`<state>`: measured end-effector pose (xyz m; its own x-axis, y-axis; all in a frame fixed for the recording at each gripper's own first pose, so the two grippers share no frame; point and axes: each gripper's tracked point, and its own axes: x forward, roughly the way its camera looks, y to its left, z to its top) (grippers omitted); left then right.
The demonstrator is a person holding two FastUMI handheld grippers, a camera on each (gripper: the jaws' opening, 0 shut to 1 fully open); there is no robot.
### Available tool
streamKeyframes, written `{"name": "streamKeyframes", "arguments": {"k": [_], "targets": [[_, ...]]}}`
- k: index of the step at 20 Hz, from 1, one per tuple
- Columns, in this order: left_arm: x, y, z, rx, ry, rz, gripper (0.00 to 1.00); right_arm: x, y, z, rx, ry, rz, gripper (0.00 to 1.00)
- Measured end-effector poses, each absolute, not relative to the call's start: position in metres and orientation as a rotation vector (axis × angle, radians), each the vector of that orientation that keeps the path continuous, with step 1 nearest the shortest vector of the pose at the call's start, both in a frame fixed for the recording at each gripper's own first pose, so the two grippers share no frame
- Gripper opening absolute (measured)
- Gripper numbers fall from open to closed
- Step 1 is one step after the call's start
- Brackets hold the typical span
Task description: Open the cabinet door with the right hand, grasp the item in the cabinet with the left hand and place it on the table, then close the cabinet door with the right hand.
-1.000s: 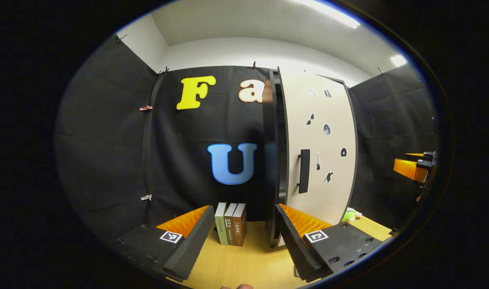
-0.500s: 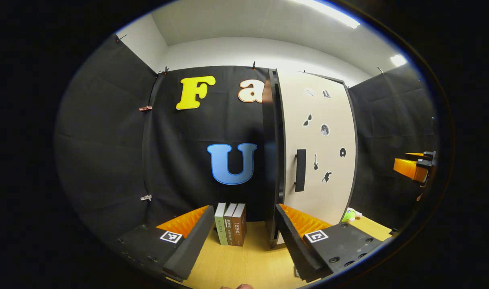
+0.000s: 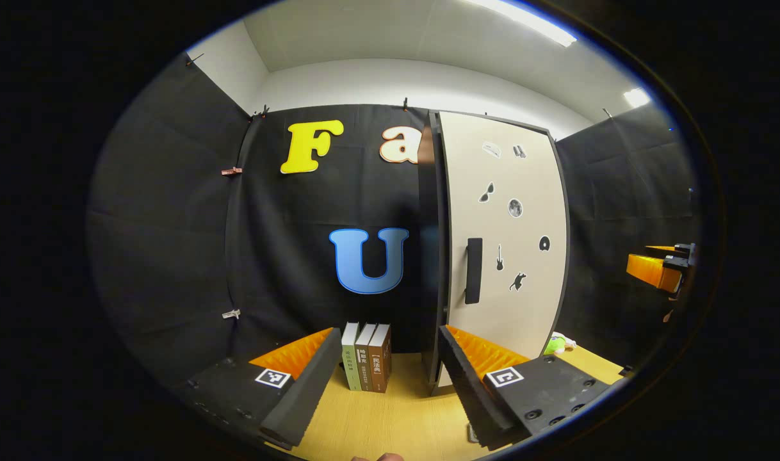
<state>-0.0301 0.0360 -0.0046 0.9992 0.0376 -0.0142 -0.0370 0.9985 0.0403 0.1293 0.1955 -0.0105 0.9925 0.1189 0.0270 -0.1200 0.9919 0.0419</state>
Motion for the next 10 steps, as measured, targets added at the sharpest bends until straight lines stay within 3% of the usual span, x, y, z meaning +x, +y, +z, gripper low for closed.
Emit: {"name": "streamKeyframes", "arguments": {"k": [10], "targets": [[-0.0293,0.0327,-0.0056,0.039,0.018,0.031,0.95,0.1291,0.1936,-0.0106,0.048,-0.025,0.117,0.98]]}}
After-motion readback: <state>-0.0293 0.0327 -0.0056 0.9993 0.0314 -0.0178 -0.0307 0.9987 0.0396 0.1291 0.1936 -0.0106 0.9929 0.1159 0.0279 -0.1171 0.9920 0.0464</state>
